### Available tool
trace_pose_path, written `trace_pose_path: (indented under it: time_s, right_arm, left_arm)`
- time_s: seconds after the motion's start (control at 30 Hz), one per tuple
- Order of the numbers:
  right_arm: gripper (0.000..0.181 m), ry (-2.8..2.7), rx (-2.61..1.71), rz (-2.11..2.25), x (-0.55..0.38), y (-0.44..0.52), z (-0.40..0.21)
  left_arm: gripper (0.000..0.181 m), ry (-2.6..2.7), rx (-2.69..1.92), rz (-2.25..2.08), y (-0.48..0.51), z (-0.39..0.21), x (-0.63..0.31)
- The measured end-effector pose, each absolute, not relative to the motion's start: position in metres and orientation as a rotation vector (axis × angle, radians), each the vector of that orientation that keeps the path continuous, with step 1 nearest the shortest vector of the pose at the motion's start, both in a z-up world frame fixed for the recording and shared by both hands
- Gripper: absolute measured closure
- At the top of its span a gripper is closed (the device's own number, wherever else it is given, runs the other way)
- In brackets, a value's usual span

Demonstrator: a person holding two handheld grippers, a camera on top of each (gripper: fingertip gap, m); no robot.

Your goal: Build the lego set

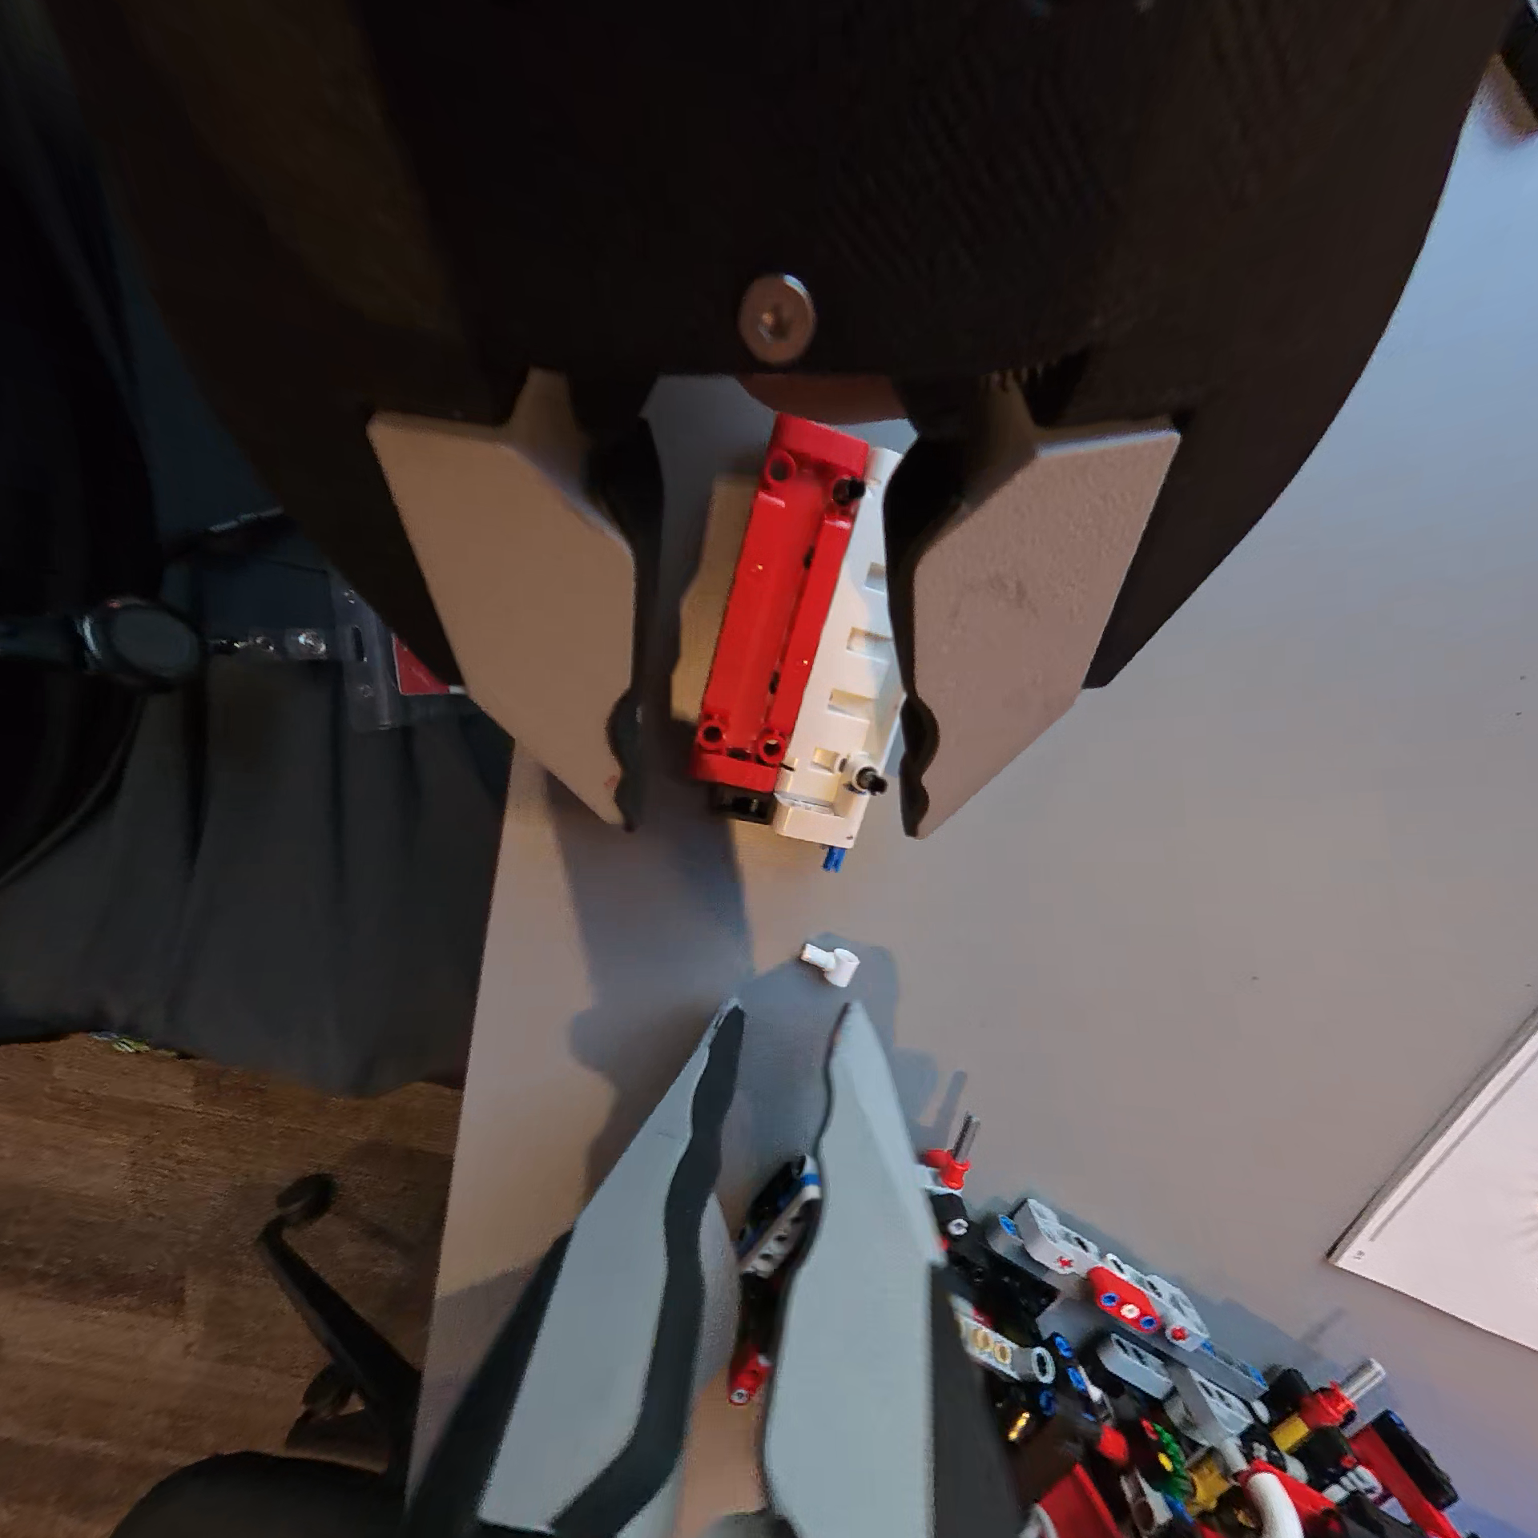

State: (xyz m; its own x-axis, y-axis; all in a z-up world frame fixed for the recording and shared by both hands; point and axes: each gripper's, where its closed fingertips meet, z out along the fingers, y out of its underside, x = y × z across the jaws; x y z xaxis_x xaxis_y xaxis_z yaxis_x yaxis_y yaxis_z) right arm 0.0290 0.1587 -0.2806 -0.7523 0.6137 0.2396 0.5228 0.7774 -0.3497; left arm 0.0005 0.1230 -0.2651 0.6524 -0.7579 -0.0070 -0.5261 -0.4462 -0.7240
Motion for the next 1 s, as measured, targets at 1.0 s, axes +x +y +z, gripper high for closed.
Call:
trace_pose_path:
  time_s: [1.0]
  right_arm:
    - [0.169,-2.741,-0.815,0.376,0.017,0.168,-0.293]
  left_arm:
    - [0.111,1.102,-2.280,-0.439,0.109,-0.288,-0.027]
